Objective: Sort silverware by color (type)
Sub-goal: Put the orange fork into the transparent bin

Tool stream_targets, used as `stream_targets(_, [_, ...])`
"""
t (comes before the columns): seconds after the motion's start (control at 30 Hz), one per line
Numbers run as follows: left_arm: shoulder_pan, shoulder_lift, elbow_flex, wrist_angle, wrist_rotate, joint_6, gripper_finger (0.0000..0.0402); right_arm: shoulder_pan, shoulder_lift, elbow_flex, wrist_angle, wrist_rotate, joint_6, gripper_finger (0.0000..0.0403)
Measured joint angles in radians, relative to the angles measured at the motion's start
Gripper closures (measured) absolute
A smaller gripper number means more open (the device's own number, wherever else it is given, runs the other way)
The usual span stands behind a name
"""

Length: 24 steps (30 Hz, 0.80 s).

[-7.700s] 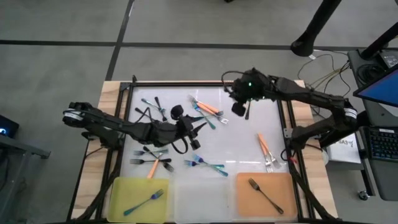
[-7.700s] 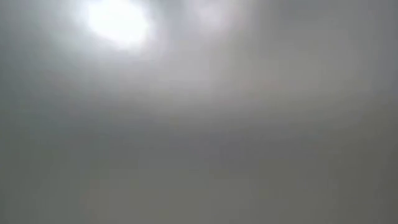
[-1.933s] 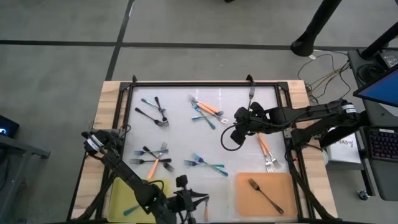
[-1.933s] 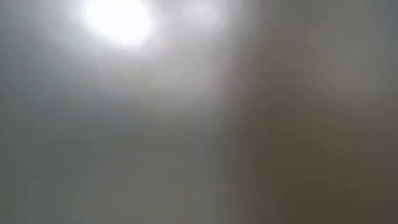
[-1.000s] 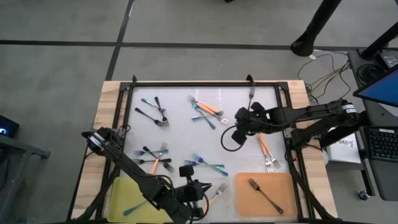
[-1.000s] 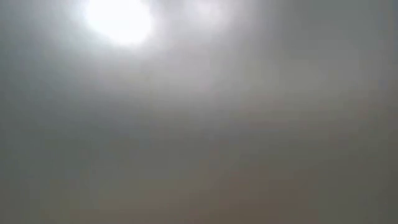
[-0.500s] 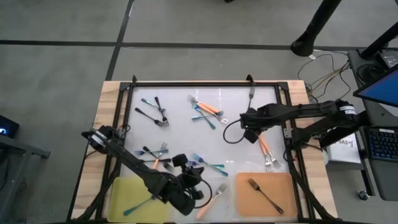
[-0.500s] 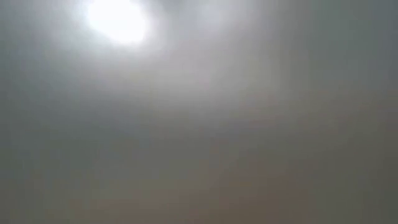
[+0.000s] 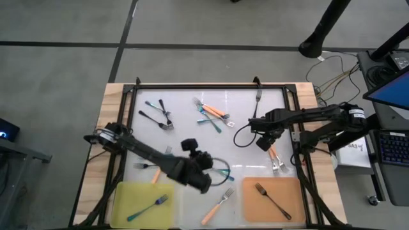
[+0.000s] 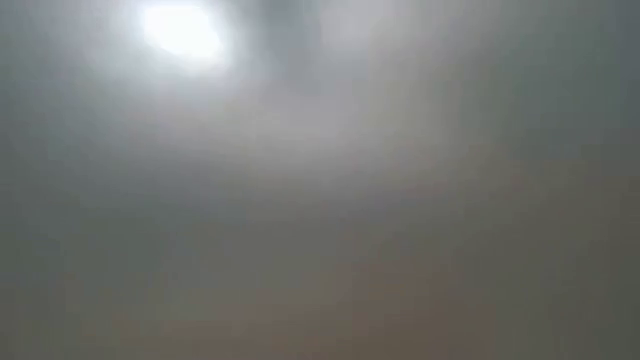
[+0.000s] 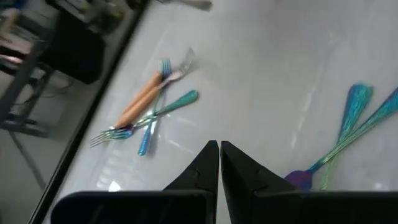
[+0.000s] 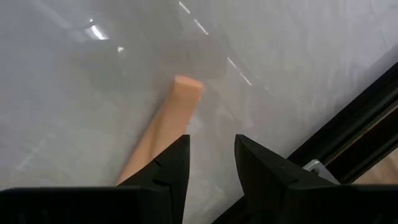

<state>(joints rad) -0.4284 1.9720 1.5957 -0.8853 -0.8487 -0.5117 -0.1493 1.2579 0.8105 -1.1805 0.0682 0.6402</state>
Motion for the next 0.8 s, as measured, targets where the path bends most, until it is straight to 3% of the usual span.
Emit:
stream_targets(0.1, [0.054,0.0,-0.011,0.101,0.168,0.165,0.0401,0.0,0.0,-0.002,0.001,-0.006,0.001,0.0284])
stream_targets(0.23, [0.109,0.0,-0.038,0.307,0.503,0.401,0.0401,0.0,-0.001,-0.002,0.005,-0.024,0.003,0.0284])
stream_targets(0.3, [0.128,0.0,-0.048,0.379,0.623,0.468,0.0401,0.0,-0.001,-0.002,0.004,-0.026,0.005,0.0284])
stream_targets(0.6, [0.227,-0.015,-0.094,0.405,0.685,0.503,0.0401,0.0,-0.001,-0.035,0.008,-0.054,0.004,0.0284])
stream_targets(0.8, [0.306,-0.101,-0.232,0.461,0.715,0.504,0.0401,0.0,-0.002,-0.045,0.014,-0.052,0.003,0.0284])
